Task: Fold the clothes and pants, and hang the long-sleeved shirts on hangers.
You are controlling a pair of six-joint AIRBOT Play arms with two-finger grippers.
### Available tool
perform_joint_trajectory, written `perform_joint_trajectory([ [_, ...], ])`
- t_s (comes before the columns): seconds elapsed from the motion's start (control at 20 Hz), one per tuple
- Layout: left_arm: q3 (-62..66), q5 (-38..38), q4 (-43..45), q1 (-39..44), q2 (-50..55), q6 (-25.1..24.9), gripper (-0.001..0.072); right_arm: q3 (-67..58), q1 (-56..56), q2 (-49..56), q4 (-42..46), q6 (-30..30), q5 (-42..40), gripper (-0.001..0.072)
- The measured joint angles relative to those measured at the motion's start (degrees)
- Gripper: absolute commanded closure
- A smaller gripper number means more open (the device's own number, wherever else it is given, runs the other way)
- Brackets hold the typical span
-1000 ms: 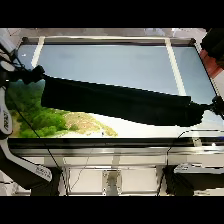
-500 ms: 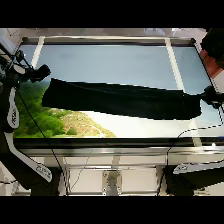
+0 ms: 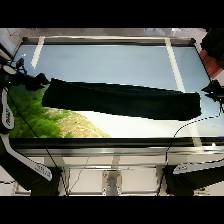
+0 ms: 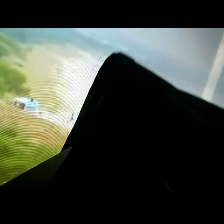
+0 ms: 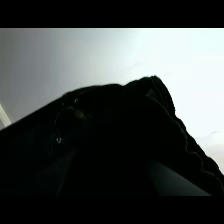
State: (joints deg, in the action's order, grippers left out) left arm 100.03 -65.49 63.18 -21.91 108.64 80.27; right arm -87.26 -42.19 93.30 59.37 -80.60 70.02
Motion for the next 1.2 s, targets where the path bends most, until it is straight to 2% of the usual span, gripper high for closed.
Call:
perform_joint_trajectory([
  [0.15,0.0,-9.0,0.6,-2.7,0.0,-1.5,0.0081,-1.1,0.1,0.0,1.3,1.3,8.3,0.0317],
  [0.3,0.0,-12.8,0.9,-4.1,0.1,-4.2,0.008,-1.6,0.7,0.0,1.7,1.6,14.3,0.0318],
  [0.55,0.0,-14.2,-2.5,-4.7,2.4,-8.0,0.0078,-1.8,3.7,0.0,1.8,1.6,18.3,0.0318],
  [0.9,0.1,-13.4,-5.5,-4.1,6.6,-9.5,0.0094,-1.8,7.1,0.0,1.9,1.6,18.5,0.0318],
  [1.0,0.1,-12.7,-6.2,-3.0,7.5,-10.1,0.0209,-1.8,7.5,0.0,2.0,1.6,18.5,0.0318],
  [1.05,0.1,-12.2,-6.1,-2.4,7.9,-10.3,0.0316,-1.8,7.7,0.0,1.9,1.5,18.5,0.0318],
  [1.15,0.0,-11.1,-5.8,-0.9,8.6,-11.0,0.0668,-1.8,7.8,0.0,1.9,1.4,18.5,0.0318],
  [1.2,0.0,-11.0,-5.8,-0.4,8.8,-11.3,0.0682,-1.8,7.9,0.0,2.0,1.3,18.5,0.0318],
])
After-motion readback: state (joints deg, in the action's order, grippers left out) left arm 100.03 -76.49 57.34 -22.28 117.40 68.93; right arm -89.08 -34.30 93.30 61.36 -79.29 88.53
